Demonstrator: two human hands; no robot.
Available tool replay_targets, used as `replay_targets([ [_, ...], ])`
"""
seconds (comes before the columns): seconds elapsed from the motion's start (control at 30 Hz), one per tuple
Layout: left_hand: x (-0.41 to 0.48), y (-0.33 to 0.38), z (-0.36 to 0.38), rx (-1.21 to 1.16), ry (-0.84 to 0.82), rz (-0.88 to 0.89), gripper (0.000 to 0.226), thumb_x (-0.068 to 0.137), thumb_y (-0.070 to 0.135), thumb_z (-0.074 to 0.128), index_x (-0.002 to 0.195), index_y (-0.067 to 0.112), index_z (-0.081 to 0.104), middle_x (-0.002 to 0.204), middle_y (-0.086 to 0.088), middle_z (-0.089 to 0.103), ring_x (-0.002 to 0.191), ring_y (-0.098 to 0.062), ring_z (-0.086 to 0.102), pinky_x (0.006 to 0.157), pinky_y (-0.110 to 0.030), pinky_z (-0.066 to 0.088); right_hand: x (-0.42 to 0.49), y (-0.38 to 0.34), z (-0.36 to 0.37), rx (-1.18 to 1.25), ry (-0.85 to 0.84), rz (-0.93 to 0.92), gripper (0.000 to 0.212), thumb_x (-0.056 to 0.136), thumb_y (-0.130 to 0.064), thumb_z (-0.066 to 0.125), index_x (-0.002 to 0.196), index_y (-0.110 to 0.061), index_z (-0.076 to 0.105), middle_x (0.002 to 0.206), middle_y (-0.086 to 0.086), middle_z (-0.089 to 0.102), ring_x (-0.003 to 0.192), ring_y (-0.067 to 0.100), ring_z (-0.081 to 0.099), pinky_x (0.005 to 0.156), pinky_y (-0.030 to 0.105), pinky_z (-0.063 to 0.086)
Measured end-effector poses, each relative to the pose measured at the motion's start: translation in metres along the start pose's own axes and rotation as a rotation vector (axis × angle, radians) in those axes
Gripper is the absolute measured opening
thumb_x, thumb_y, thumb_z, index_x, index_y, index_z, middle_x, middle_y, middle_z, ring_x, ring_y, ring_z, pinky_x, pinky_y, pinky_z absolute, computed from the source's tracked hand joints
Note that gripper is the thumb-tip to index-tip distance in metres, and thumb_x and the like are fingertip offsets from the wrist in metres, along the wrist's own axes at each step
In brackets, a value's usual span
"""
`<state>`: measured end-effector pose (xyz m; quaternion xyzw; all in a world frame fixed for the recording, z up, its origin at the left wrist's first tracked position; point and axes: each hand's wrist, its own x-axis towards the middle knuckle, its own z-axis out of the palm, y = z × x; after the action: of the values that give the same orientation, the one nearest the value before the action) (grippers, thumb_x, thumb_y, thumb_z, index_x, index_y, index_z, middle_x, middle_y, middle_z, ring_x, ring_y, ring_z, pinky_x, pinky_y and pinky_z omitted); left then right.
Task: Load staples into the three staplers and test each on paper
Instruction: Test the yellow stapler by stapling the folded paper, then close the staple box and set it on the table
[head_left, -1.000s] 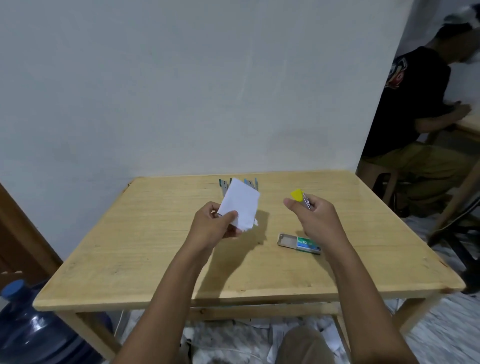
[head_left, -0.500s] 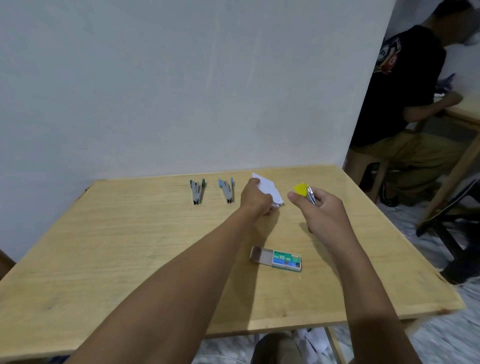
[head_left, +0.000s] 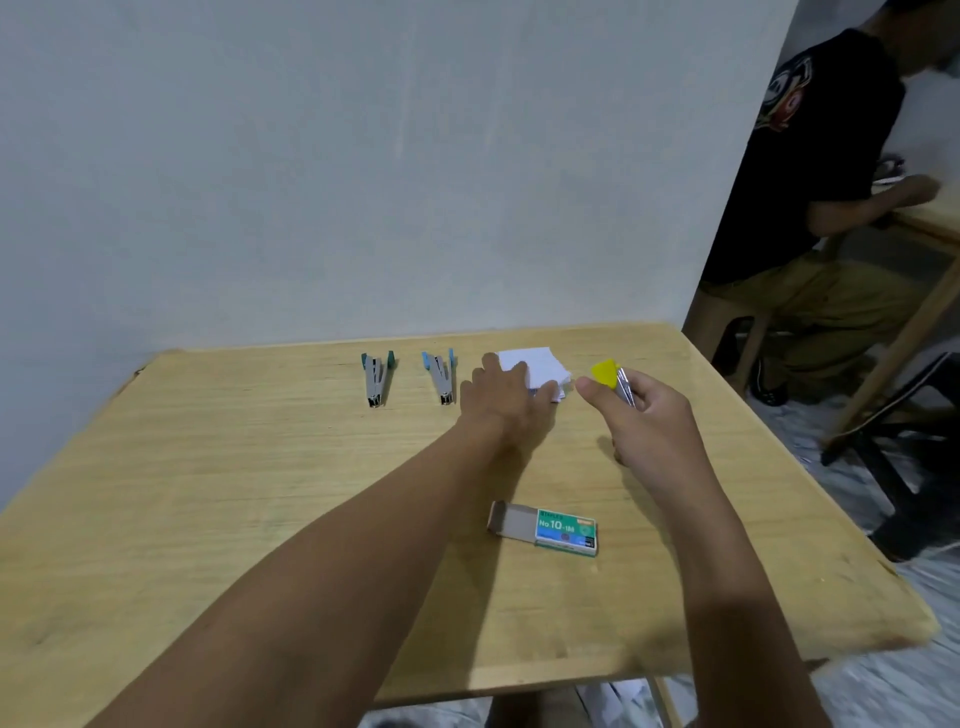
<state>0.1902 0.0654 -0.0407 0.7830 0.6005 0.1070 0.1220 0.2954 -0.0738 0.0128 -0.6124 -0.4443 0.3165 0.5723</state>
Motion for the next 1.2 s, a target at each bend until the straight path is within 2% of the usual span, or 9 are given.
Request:
replay_targets([
  [0.1,-0.016,-0.021,-0.015,-0.147,0.058,0.062,0.062,0.094,0.057,0.043,0.145,0.022,0.041,0.138,-0.012,0.04,0.123,-0.032,0.049,0.096,-0.041,0.044,-0.006,0.002,0.004,-0.009,-0.008,-0.01,0.019,0.088,-0.029,0.071,0.074,-0.018,0.067,0.05,-0.014,0.031,0.046,0.007,0.026,0.047,0.02,0.028],
  [0.2,-0.049,-0.059,-0.037,-0.218,0.134,0.078,0.053,0.091,0.052,0.054,0.133,0.021,0.056,0.13,-0.009,0.051,0.119,-0.026,0.053,0.095,-0.041,0.046,-0.018,0.007,0.013,-0.013,-0.029,0.012,0.018,0.089,-0.028,0.069,0.091,-0.01,0.07,0.054,-0.012,0.034,0.049,0.008,0.028,0.054,0.026,0.029],
  [0.43,-0.141,-0.157,-0.061,0.014,0.193,-0.231,0.054,0.085,0.055,0.056,0.128,0.022,0.059,0.127,-0.006,0.056,0.116,-0.027,0.052,0.093,-0.04,0.044,-0.048,0.005,0.062,-0.068,-0.166,0.064,0.016,0.088,-0.022,0.068,0.086,-0.006,0.064,0.065,-0.005,0.044,0.056,0.011,0.037,0.056,0.026,0.033],
  [0.53,-0.156,-0.178,-0.065,0.053,0.214,-0.297,0.055,0.084,0.058,0.055,0.123,0.02,0.061,0.123,-0.005,0.055,0.115,-0.027,0.05,0.091,-0.041,0.043,-0.053,0.005,0.086,-0.086,-0.233,0.074,0.019,0.085,-0.018,0.066,0.091,-0.002,0.06,0.065,0.0,0.038,0.06,0.019,0.034,0.053,0.026,0.031],
  [0.73,-0.16,-0.19,-0.069,0.04,0.161,-0.258,0.056,0.083,0.063,0.054,0.119,0.022,0.065,0.12,-0.001,0.054,0.115,-0.024,0.047,0.091,-0.041,0.045,-0.048,0.01,0.131,-0.269,-0.332,0.036,0.022,0.08,-0.028,0.06,0.082,-0.007,0.053,0.068,-0.002,0.043,0.063,0.019,0.04,0.062,0.032,0.036],
  [0.87,-0.16,-0.194,-0.076,0.007,0.104,-0.235,0.052,0.081,0.062,0.057,0.117,0.026,0.065,0.116,0.003,0.051,0.117,-0.021,0.045,0.092,-0.038,0.044,-0.029,0.016,0.174,-0.577,-0.388,-0.08,0.021,0.088,-0.027,0.06,0.082,-0.01,0.05,0.073,0.002,0.048,0.063,0.021,0.044,0.053,0.03,0.029],
  [1.0,-0.162,-0.199,-0.084,0.023,0.012,-0.211,0.043,0.081,0.061,0.057,0.107,0.029,0.066,0.113,0.004,0.047,0.116,-0.02,0.044,0.083,-0.034,0.039,-0.015,0.011,0.222,-0.787,-0.358,-0.146,0.023,0.088,-0.028,0.062,0.076,-0.013,0.048,0.073,0.002,0.053,0.063,0.023,0.051,0.048,0.028,0.03],
  [1.07,-0.162,-0.198,-0.086,0.075,-0.031,-0.193,0.048,0.082,0.063,0.054,0.113,0.028,0.065,0.119,0.002,0.046,0.118,-0.021,0.043,0.084,-0.035,0.04,-0.009,0.005,0.24,-0.859,-0.327,-0.167,0.03,0.089,-0.031,0.062,0.072,-0.014,0.045,0.07,0.001,0.051,0.067,0.025,0.053,0.048,0.028,0.03],
  [1.2,-0.16,-0.196,-0.089,0.1,-0.077,-0.188,0.055,0.085,0.064,0.053,0.123,0.026,0.062,0.13,-0.001,0.043,0.124,-0.024,0.04,0.089,-0.038,0.041,0.001,-0.002,0.264,-0.916,-0.283,-0.168,0.029,0.093,-0.039,0.059,0.085,-0.013,0.049,0.079,0.001,0.053,0.074,0.024,0.054,0.058,0.03,0.038],
])
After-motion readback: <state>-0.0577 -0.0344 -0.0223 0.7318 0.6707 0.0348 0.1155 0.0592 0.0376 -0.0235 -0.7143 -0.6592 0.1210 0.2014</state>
